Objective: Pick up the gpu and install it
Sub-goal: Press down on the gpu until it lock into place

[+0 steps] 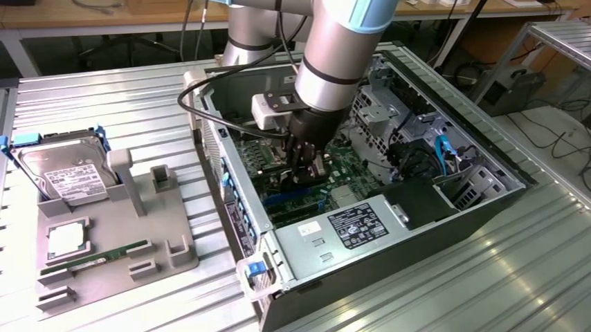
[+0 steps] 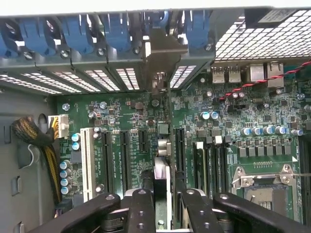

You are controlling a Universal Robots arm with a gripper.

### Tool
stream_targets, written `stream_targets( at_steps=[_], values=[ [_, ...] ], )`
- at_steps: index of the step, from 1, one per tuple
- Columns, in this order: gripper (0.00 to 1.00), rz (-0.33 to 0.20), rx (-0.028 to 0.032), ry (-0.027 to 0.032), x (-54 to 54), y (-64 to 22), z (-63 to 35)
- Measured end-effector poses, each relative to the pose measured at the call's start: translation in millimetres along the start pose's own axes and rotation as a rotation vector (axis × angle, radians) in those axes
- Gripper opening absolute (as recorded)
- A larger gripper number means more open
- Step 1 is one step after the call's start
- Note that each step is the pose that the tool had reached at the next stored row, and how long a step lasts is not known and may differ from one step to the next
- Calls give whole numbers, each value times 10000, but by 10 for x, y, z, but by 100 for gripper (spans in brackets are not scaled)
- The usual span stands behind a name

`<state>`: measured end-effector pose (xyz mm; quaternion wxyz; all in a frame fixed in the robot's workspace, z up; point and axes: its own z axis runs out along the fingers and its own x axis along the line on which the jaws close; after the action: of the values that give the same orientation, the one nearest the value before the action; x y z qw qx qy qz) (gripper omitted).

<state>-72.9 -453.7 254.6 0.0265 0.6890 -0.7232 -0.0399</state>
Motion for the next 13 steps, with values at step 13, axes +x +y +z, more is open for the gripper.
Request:
stream_targets(
  at_steps=[13],
  values=[
    [26,-209,-5,-15,-4,2,59]
  ],
)
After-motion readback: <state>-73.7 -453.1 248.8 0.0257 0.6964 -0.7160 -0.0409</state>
